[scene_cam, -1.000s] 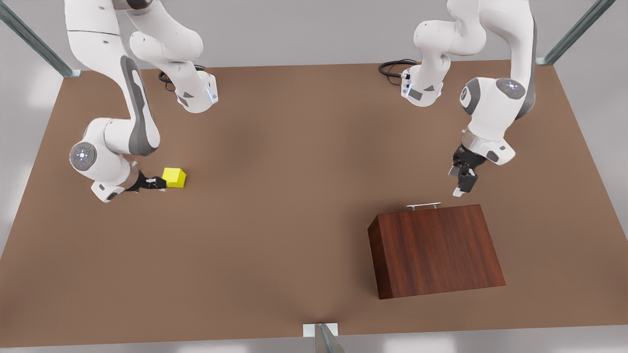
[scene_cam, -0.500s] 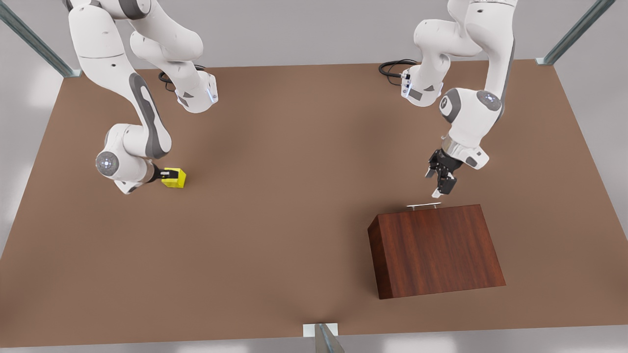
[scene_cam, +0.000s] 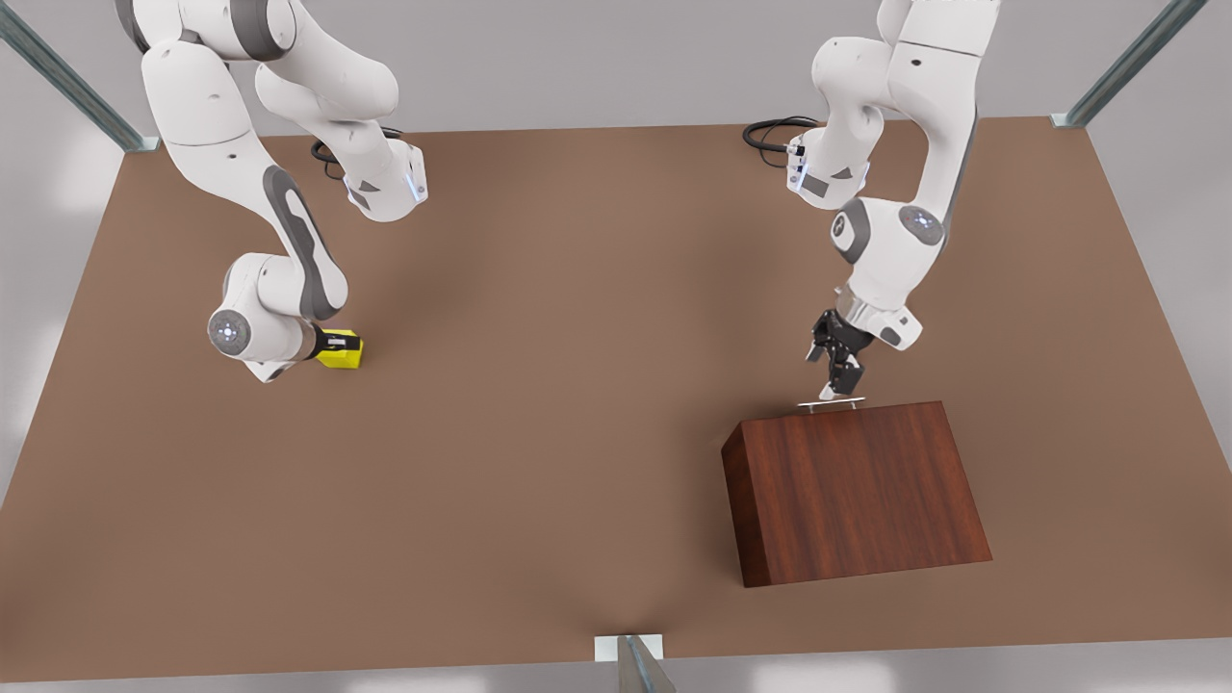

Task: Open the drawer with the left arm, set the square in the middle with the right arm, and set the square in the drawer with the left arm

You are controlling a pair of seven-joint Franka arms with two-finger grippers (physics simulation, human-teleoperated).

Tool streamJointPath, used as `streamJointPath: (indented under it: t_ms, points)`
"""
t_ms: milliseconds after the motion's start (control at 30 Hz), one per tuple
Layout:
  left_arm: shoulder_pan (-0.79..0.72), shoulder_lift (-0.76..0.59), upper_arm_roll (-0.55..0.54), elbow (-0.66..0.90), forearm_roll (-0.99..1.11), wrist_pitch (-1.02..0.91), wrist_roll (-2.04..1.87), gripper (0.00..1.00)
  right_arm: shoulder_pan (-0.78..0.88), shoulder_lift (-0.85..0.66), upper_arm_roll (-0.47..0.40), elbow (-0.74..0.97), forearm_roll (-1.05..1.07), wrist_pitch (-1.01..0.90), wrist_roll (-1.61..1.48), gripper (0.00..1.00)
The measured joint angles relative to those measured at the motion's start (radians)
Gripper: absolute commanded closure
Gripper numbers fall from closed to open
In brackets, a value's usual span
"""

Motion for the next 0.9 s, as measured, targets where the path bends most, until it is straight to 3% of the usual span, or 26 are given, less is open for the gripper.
streamJointPath:
  t_ms: [67, 267, 300, 400, 433, 633, 733, 900]
  points:
    - [0.014, 0.031, 0.000, 0.001, -0.005, 0.040, -0.001, 0.00, 0.000, -0.001, 0.000, 0.000, 0.001, -0.001, -0.001, 0.36]
    - [0.009, 0.069, 0.000, 0.003, -0.011, 0.055, 0.000, 0.00, 0.016, -0.049, 0.002, 0.000, 0.002, -0.004, -0.002, 0.34]
    - [0.009, 0.075, 0.000, 0.003, -0.011, 0.055, 0.000, 0.00, 0.015, -0.081, 0.036, 0.003, 0.001, -0.018, -0.006, 0.33]
    - [0.009, 0.080, 0.000, 0.002, -0.012, 0.054, -0.001, 0.00, 0.038, -0.100, 0.312, 0.077, 0.003, -0.014, 0.051, 0.33]
    - [0.009, 0.080, 0.000, 0.000, -0.012, 0.052, -0.001, 0.00, 0.064, -0.077, 0.352, 0.120, 0.006, -0.008, 0.088, 0.33]
    - [-0.016, 0.039, 0.000, -0.053, -0.018, 0.035, -0.026, 0.00, 0.622, 0.284, 0.355, 0.644, -0.029, 0.083, 0.164, 0.34]
    - [-0.015, 0.015, 0.001, -0.083, -0.018, 0.029, -0.025, 0.00, 0.758, 0.437, 0.351, 0.849, -0.163, 0.098, 0.132, 0.34]
    - [-0.013, -0.018, 0.002, -0.127, -0.020, 0.028, -0.021, 0.00, 0.789, 0.434, 0.263, 0.825, -0.201, 0.083, 0.115, 0.33]
